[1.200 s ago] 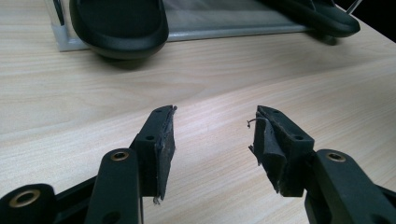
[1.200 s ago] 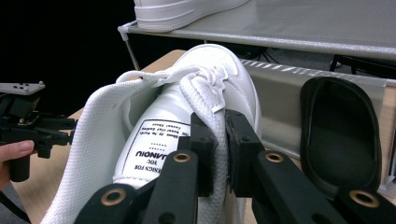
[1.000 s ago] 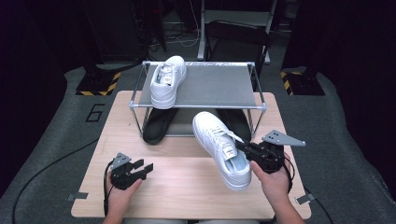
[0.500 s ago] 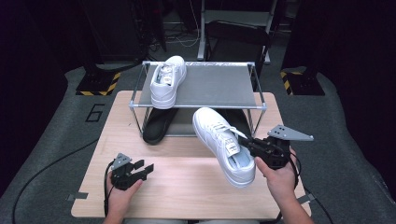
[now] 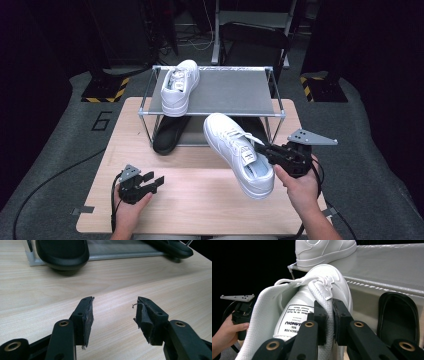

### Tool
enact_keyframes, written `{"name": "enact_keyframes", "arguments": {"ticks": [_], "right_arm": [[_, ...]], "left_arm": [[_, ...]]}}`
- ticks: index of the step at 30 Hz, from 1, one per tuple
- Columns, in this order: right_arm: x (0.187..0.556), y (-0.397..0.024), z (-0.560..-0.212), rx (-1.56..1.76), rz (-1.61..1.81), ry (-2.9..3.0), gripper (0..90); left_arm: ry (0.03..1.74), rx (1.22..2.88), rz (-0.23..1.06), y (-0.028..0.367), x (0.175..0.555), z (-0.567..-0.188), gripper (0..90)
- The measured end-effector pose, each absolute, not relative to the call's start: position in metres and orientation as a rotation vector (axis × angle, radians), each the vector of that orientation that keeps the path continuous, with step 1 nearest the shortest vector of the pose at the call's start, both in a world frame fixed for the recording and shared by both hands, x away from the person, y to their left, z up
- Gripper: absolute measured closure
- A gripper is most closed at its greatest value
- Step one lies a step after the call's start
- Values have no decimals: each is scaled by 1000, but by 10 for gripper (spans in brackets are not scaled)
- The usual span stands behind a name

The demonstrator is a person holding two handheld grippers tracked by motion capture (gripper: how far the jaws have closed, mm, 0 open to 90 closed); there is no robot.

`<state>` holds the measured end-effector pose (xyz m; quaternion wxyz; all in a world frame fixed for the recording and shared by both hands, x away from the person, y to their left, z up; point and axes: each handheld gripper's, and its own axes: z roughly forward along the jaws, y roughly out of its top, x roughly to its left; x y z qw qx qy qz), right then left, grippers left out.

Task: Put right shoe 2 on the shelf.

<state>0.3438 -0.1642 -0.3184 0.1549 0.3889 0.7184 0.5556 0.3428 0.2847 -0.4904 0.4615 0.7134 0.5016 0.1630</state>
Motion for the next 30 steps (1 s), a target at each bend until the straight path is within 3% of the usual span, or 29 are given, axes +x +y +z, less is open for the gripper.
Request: {"name": "enact_keyframes", "arguments": {"ticks": [16, 30], "right_arm": [[349, -167, -295, 1096, 1614, 2048, 826], [392, -168, -291, 1172, 1587, 1999, 826]], "left_arm": [[1227, 1768, 396, 287, 342, -490, 475], [1239, 1756, 409, 289, 341, -492, 475]]}}
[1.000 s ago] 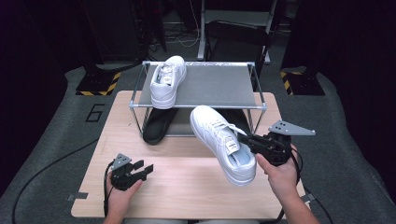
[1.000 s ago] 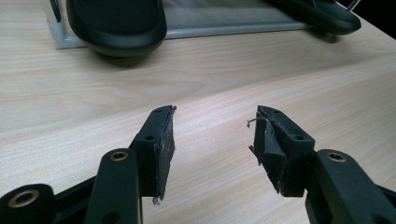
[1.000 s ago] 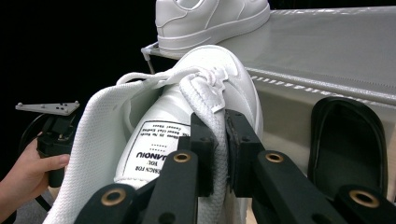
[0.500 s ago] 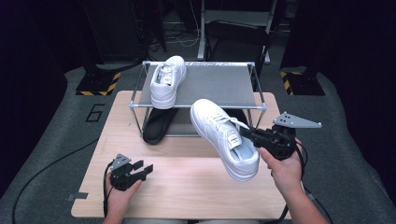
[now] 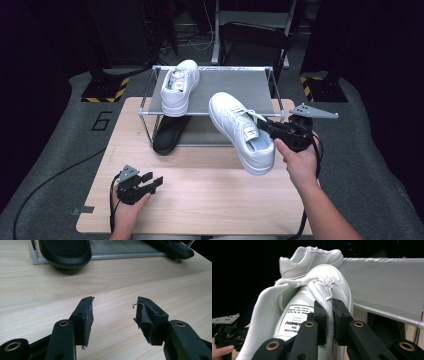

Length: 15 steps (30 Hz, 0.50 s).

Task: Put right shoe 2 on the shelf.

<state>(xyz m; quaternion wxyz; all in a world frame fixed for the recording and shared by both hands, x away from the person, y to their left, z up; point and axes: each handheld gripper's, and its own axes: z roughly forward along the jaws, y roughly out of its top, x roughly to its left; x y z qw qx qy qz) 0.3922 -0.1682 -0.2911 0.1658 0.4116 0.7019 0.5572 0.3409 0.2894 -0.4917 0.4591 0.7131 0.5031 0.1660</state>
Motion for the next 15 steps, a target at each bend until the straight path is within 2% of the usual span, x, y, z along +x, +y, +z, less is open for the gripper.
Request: {"name": "enact_keyframes", "arguments": {"ticks": [15], "right_arm": [[435, -168, -288, 1257, 1524, 1930, 826]], "left_arm": [[1247, 1742, 403, 293, 340, -494, 474]]}}
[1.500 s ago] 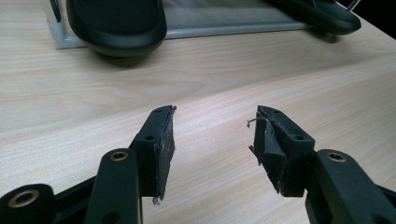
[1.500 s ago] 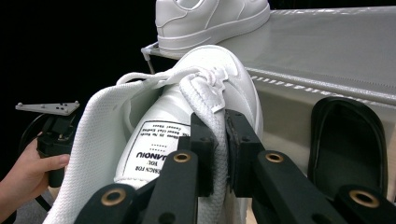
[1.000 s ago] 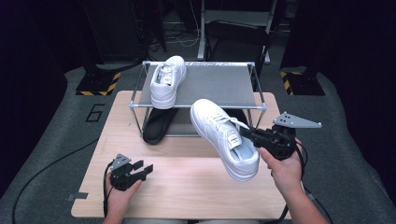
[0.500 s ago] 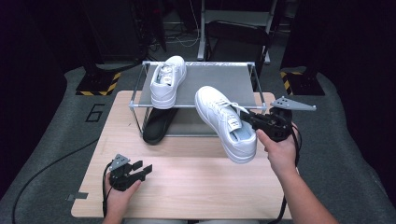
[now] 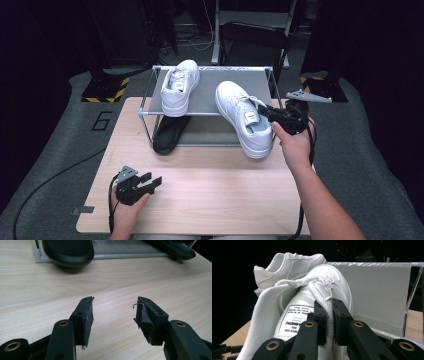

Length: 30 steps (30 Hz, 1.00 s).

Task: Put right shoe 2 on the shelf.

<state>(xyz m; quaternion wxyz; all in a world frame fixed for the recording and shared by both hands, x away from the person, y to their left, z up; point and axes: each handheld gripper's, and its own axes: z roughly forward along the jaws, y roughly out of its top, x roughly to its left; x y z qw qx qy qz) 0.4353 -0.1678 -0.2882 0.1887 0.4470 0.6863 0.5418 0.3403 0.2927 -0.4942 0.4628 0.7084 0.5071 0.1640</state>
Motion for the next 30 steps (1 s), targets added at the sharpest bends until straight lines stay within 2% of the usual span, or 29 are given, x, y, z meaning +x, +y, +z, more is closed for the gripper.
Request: {"name": "enact_keyframes", "arguments": {"ticks": [30], "right_arm": [[520, -123, -272, 1304, 1448, 1862, 825]], "left_arm": [[1270, 1706, 377, 295, 338, -496, 473]]}}
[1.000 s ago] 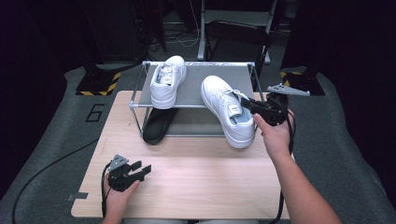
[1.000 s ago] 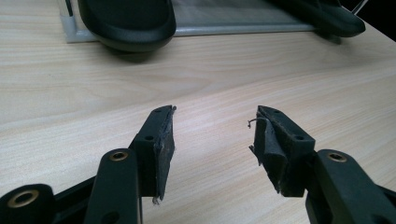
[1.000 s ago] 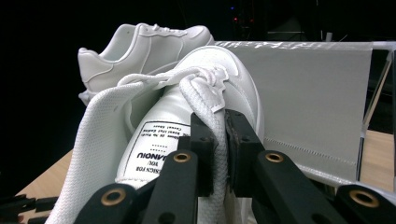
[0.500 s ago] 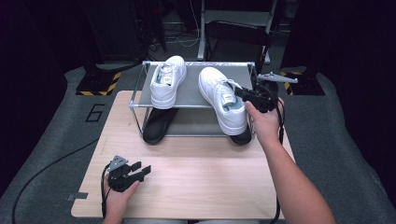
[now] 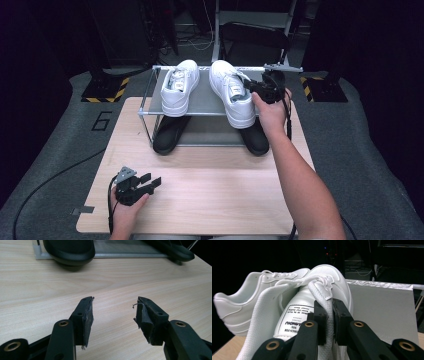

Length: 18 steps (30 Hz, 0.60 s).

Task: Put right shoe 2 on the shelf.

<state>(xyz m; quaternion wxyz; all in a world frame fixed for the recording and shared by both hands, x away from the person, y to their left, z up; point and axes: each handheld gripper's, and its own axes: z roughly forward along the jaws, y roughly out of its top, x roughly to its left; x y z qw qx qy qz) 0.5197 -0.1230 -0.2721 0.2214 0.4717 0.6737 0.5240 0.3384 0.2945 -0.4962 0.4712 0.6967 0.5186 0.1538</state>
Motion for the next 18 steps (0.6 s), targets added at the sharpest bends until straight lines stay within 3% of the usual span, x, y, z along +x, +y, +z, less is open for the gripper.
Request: {"name": "enact_keyframes", "arguments": {"ticks": [18], "right_arm": [[569, -123, -288, 1407, 1392, 1789, 823]], "left_arm": [[1275, 1702, 389, 302, 336, -500, 473]]}}
